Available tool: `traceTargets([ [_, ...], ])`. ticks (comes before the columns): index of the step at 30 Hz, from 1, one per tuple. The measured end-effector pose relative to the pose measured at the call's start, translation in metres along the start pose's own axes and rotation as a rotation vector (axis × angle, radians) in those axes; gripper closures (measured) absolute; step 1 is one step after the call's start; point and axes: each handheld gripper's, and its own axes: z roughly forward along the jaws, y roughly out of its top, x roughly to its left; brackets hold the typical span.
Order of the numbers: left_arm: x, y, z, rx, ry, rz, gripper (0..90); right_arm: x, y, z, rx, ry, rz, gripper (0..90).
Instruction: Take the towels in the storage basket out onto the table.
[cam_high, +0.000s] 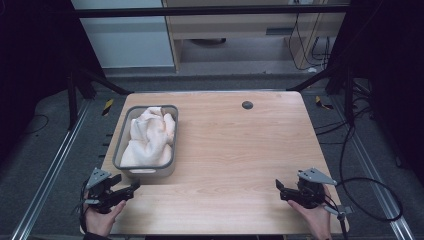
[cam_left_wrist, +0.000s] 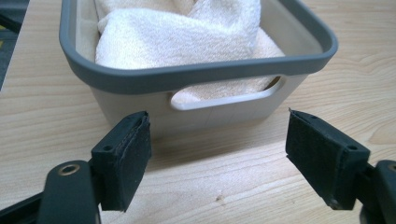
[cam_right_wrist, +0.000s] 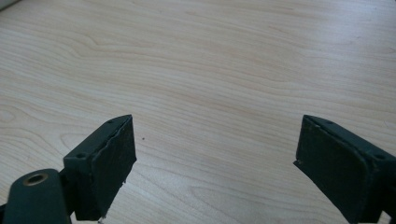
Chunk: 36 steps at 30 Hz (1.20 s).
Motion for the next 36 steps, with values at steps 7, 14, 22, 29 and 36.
traceTargets([
  [7, -0.001, 0.005, -0.005, -0.024, -0.004, -0.013, 21.4, -0.003, -0.001, -0.001, -0.001, -0.014, 0.009, 13.9],
  [14, -0.002, 0.013, -0.010, -0.042, -0.012, -0.004, 21.5, -0.003, -0.002, 0.000, -0.001, -0.015, 0.002, 13.6],
  [22, -0.004, 0.023, -0.015, -0.065, -0.022, -0.012, 21.6, -0.002, -0.003, 0.002, 0.007, -0.009, -0.001, 13.5],
  [29, -0.005, 0.031, -0.016, -0.065, -0.031, -0.009, 21.5, 0.000, -0.003, 0.004, 0.016, -0.012, -0.014, 13.2],
  [36, -0.005, 0.040, -0.014, -0.062, -0.029, -0.002, 21.4, 0.001, -0.004, 0.005, 0.023, -0.013, -0.020, 13.2],
])
